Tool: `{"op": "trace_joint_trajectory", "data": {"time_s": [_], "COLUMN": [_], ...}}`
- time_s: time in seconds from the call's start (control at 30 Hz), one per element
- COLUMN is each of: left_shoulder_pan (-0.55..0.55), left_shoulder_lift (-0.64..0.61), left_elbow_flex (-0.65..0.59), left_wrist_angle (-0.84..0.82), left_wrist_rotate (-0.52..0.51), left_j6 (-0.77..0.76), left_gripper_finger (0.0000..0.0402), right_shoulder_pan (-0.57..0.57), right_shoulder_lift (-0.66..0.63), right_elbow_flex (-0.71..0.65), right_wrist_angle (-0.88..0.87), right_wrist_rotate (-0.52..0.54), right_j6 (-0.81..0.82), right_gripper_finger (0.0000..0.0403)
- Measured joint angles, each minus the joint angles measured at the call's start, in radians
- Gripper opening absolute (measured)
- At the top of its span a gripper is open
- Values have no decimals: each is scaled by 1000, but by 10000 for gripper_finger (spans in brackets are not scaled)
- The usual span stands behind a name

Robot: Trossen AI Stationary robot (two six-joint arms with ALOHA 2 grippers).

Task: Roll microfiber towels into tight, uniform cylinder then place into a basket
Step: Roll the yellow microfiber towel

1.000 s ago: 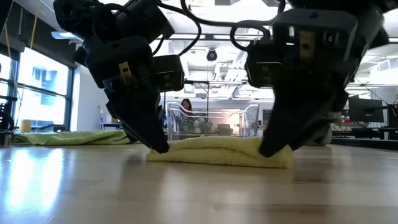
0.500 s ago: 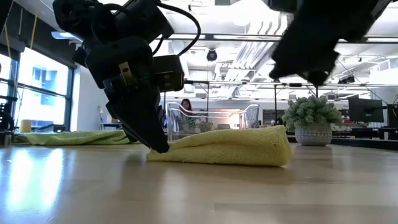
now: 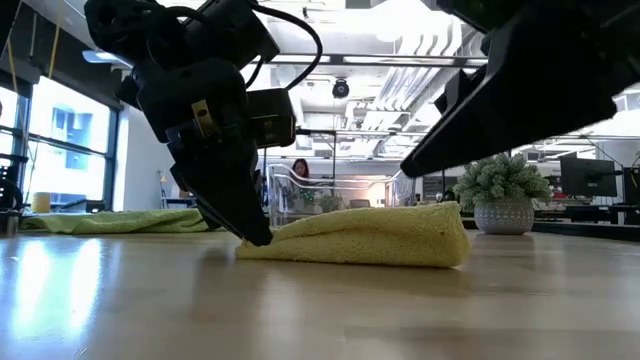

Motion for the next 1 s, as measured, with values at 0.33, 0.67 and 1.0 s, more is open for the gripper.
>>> {"op": "trace_joint_trajectory", "data": {"time_s": [0.33,0.67,1.0], "left_shoulder_pan": [1,3,2], "left_shoulder_lift": [0,1,-13], "left_elbow_flex": [0,-1,-1], "left_wrist_angle": [7,43,41], "left_wrist_rotate": [0,-15,-3], "left_j6": [0,7,149], "left_gripper_finger": [17,19,87], "right_shoulder_pan": [-15,-47,-47], "right_shoulder_lift": [14,14,14], "right_elbow_flex": [0,1,2], "right_wrist_angle": [-124,-191,-296], "right_wrist_rotate": [-1,-20,-23], "right_j6": [52,110,200], "right_gripper_finger": [103,103,103]}}
